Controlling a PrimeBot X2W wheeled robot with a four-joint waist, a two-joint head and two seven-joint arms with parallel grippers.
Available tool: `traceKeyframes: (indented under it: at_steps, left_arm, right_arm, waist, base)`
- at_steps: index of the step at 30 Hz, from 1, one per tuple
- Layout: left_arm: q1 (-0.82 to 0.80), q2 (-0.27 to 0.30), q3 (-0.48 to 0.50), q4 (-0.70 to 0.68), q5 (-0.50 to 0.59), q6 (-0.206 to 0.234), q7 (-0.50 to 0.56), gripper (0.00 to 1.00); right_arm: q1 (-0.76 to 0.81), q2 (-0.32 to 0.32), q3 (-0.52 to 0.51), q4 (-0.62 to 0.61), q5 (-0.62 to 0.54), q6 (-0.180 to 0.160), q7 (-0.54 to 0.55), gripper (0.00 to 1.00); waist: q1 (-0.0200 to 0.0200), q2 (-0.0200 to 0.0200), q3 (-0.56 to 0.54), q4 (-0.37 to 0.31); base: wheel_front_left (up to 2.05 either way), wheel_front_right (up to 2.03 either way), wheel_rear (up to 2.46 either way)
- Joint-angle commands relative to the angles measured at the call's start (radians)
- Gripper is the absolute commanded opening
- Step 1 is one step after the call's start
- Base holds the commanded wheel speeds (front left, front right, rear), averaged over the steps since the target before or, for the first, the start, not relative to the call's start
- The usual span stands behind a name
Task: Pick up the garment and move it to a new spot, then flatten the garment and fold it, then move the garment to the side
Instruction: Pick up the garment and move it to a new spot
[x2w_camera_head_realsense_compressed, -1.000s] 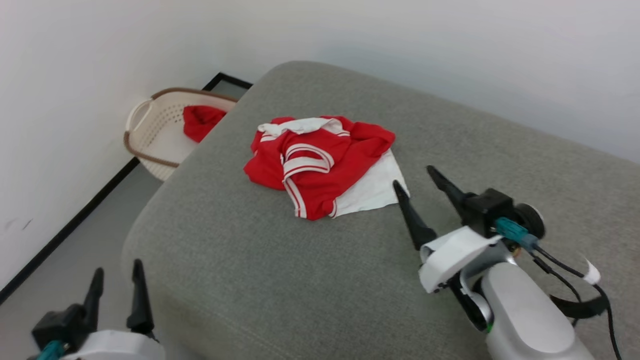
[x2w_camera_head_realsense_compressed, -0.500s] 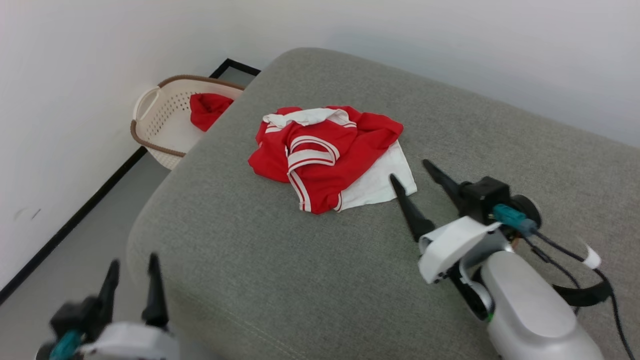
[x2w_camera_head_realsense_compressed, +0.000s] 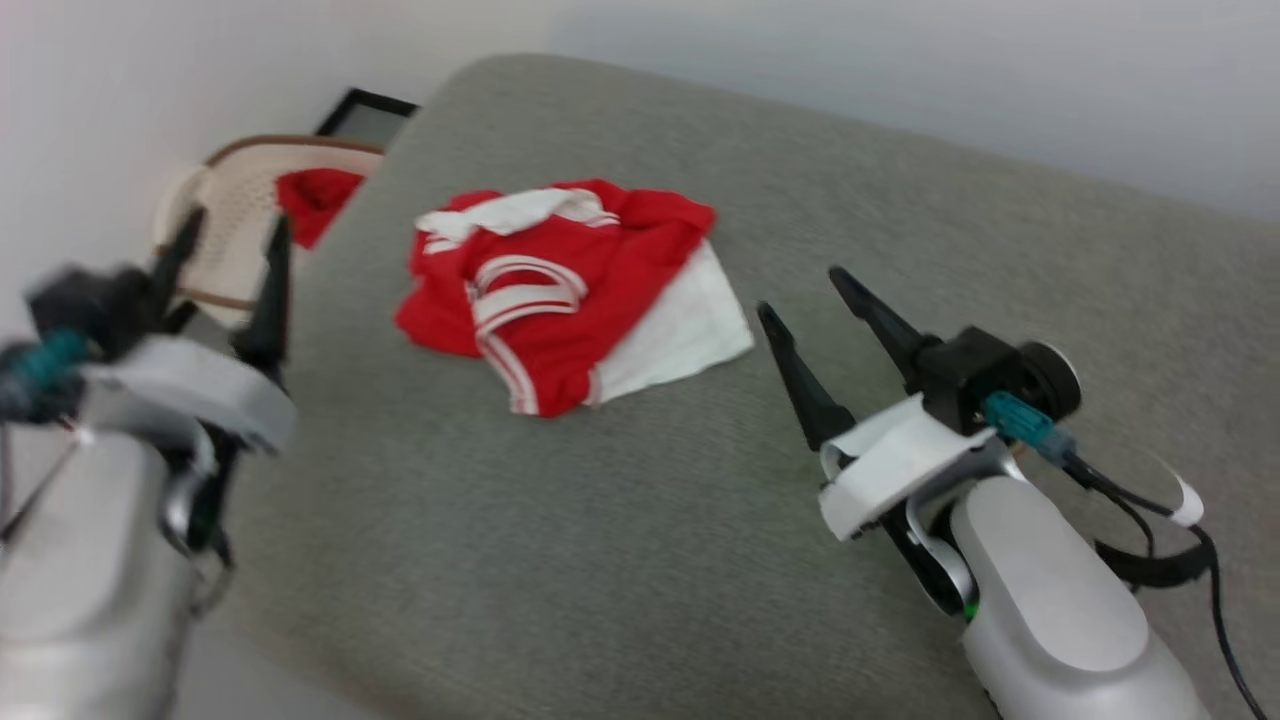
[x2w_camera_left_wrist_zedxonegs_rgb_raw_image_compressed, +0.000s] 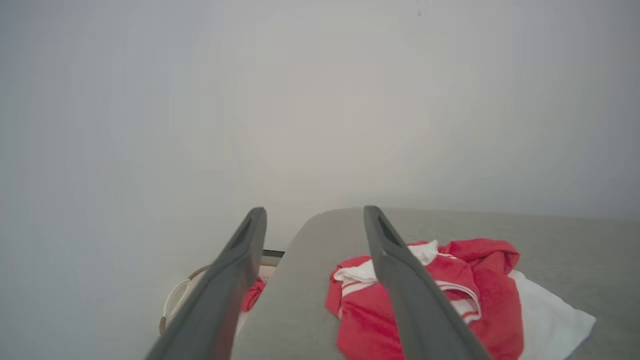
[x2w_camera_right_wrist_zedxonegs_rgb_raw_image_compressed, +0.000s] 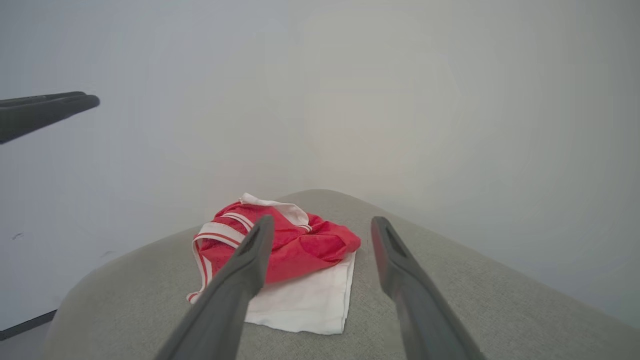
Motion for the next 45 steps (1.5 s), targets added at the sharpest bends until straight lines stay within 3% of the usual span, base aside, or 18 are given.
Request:
traceKeyframes:
  at_steps: [1, 8, 11, 15, 20, 27, 33, 34, 35, 37, 45]
  left_arm:
    - [-0.044, 0.025, -0.022, 0.023, -0.014, 0.001, 0.001, 1.0]
    - [-0.24, 0.16, -0.192, 0.193, -0.214, 0.001, 0.103, 1.0]
    - [-0.258, 0.18, -0.309, 0.228, -0.347, 0.0, 0.277, 1.0]
    - [-0.261, 0.251, -0.431, 0.212, -0.521, 0.001, 0.535, 1.0]
    - [-0.271, 0.326, -0.498, 0.18, -0.642, 0.001, 0.618, 1.0]
    - [-0.283, 0.332, -0.57, 0.21, -0.729, 0.001, 0.669, 1.0]
    - [-0.265, 0.269, -0.65, 0.216, -0.794, 0.0, 0.709, 1.0]
    - [-0.265, 0.26, -0.662, 0.215, -0.803, -0.002, 0.715, 0.96]
    - [-0.268, 0.253, -0.673, 0.211, -0.811, -0.002, 0.718, 0.58]
    - [-0.277, 0.244, -0.683, 0.21, -0.83, -0.002, 0.71, 0.0]
    - [-0.338, 0.285, -0.681, 0.229, -0.854, -0.005, 0.576, 0.0]
  right_arm:
    - [-0.018, 0.002, 0.003, -0.011, -0.002, 0.0, -0.004, 1.0]
    - [-0.047, 0.017, 0.006, -0.06, 0.007, 0.0, -0.004, 1.0]
    - [-0.042, 0.017, -0.01, -0.068, 0.007, 0.0, -0.004, 1.0]
    - [-0.019, 0.021, -0.02, -0.071, 0.009, 0.0, -0.005, 1.0]
    - [-0.024, 0.026, -0.009, -0.088, 0.008, 0.0, -0.005, 1.0]
    - [-0.044, 0.03, -0.006, -0.111, -0.018, 0.0, -0.001, 1.0]
    - [-0.042, 0.032, -0.015, -0.126, -0.037, 0.0, 0.002, 1.0]
    - [-0.042, 0.033, -0.015, -0.131, -0.038, 0.0, 0.002, 1.0]
    - [-0.042, 0.034, -0.016, -0.133, -0.039, 0.0, 0.003, 1.0]
    - [-0.046, 0.035, -0.013, -0.14, -0.042, 0.0, 0.005, 1.0]
    - [-0.023, 0.034, -0.025, -0.125, -0.028, 0.0, 0.004, 1.0]
  waist:
    - [0.0, -0.0001, 0.139, -0.155]
    - [0.0, -0.0001, 0.225, -0.286]
    - [0.0, -0.0001, 0.235, -0.315]
    - [0.0, -0.0001, 0.232, -0.34]
    - [0.0, -0.0001, 0.255, -0.375]
    - [0.0, -0.0001, 0.323, -0.411]
    - [0.0, -0.0001, 0.344, -0.418]
    - [0.0, -0.0001, 0.345, -0.416]
    - [0.0, -0.0001, 0.345, -0.412]
    - [0.0, -0.0001, 0.342, -0.406]
    - [0.0, -0.0001, 0.266, -0.377]
  base:
    - [0.0, 0.0, 0.0]
    - [0.0, 0.0, 0.0]
    - [0.0, 0.0, 0.0]
    - [0.0, 0.0, 0.0]
    - [0.0, 0.0, 0.0]
    - [0.0, 0.0, 0.0]
    - [0.0, 0.0, 0.0]
    - [0.0, 0.0, 0.0]
    - [0.0, 0.0, 0.0]
    - [0.0, 0.0, 0.0]
    - [0.0, 0.0, 0.0]
